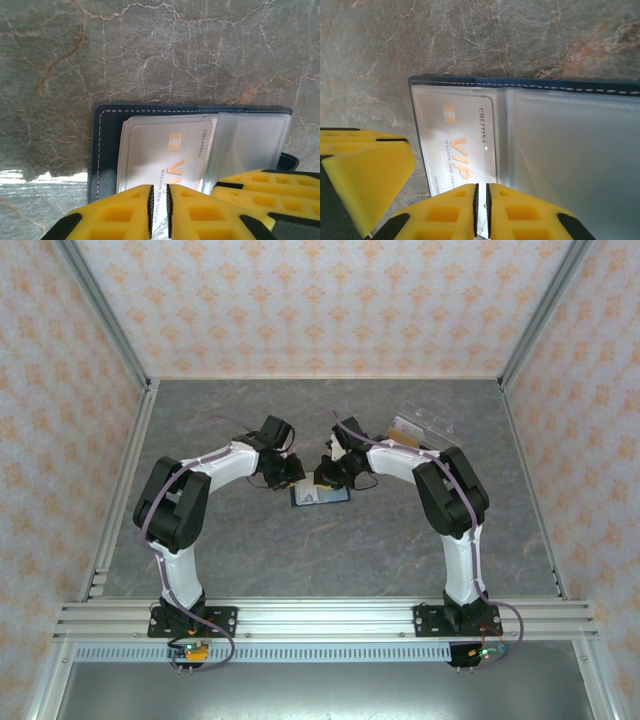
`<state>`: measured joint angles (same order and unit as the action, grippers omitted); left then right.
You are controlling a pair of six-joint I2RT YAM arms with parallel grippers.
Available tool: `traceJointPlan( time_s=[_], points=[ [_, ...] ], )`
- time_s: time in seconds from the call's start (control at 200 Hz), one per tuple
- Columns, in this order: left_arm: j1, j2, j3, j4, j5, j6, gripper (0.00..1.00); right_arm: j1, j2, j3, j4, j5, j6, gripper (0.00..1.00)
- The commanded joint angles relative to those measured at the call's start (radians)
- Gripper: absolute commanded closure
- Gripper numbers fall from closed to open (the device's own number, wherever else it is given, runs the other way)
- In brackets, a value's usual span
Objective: Take the credit cards out of the card holder
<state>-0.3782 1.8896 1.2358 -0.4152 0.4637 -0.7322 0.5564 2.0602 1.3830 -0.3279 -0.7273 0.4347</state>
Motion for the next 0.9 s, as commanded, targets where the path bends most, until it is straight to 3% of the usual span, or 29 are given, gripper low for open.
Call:
traceJointPlan(
  time_s=[0.0,0.896],
  points=[
    [-0.005,0.014,0.032,-0.048,-0.023,0.019,0.86,-0.002,0.018,0.036,-0.005,-0.012,-0.023,0.85],
    [-0.005,0.068,-0.012,-0.052,-0.064,0.001,0.95,-0.002,0.052,0.054,-0.047,0.011,-0.054,0.82]
  ],
)
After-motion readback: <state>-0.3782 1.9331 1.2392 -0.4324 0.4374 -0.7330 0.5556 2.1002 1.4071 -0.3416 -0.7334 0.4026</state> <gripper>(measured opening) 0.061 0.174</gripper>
